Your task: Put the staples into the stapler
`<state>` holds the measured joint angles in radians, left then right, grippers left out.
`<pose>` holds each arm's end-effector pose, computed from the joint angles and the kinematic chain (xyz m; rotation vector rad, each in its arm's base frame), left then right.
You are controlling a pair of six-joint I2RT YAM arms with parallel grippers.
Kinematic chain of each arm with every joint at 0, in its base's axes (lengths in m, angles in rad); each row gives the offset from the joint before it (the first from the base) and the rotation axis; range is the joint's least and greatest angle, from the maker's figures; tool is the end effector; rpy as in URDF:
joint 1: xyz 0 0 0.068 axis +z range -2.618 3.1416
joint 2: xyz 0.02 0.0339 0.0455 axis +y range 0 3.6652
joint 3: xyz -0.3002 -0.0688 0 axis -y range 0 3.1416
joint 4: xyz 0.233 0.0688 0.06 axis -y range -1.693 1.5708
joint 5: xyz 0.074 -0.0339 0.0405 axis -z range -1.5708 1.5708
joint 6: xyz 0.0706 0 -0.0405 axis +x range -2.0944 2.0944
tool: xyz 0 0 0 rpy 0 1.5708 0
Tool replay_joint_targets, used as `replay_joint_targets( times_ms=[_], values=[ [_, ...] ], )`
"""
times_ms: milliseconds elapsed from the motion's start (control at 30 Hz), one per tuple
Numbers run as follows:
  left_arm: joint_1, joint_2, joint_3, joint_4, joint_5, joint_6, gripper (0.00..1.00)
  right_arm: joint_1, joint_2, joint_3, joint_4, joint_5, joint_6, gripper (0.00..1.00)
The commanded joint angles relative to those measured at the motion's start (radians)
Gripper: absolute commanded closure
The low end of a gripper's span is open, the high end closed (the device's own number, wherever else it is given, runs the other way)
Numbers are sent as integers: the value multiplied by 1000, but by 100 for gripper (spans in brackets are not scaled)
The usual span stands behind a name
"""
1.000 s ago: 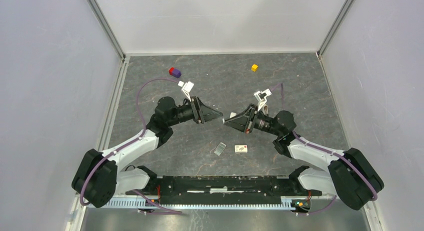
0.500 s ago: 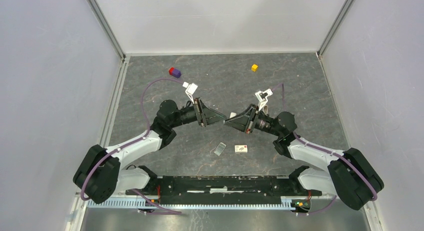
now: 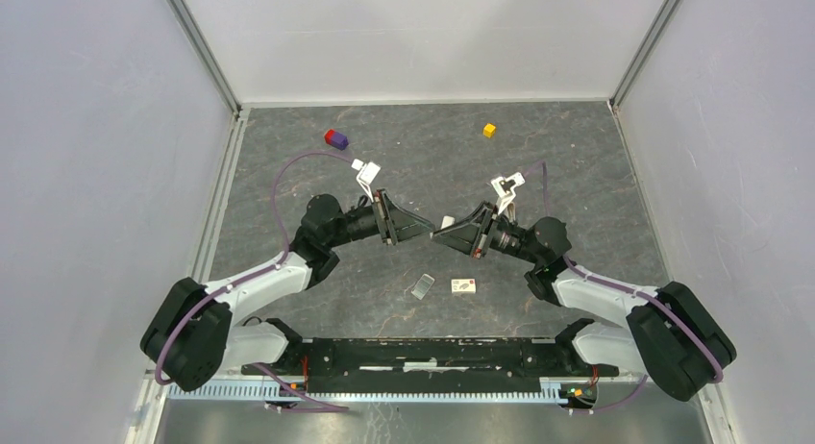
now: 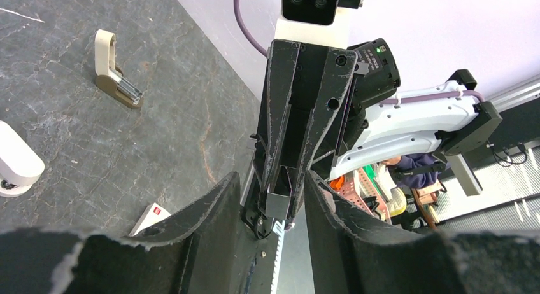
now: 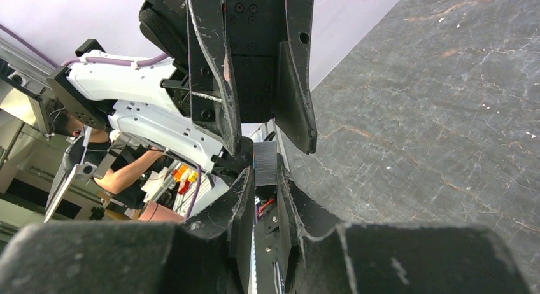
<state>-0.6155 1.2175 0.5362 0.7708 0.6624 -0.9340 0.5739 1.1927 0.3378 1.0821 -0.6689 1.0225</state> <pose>0.1905 -0.1879 0.3066 0.3525 1.7345 -1.6746 0.1723 0.1635 0.2852 -0.3072 1.6174 1.7244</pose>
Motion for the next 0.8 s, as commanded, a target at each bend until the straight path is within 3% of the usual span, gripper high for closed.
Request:
replay_joint_targets(
  times_ms=[0,367,767],
  values=[
    [-7,-10,-6,47,18,-13,50,-3,8,-15,86,18,17,76],
    [-21,7,-6,31,16,11,48,-3,18,-25,105,21,27,75],
    [-31,13,-6,35,17,20,63,-3,26,-32,121,22,33,75]
  ],
)
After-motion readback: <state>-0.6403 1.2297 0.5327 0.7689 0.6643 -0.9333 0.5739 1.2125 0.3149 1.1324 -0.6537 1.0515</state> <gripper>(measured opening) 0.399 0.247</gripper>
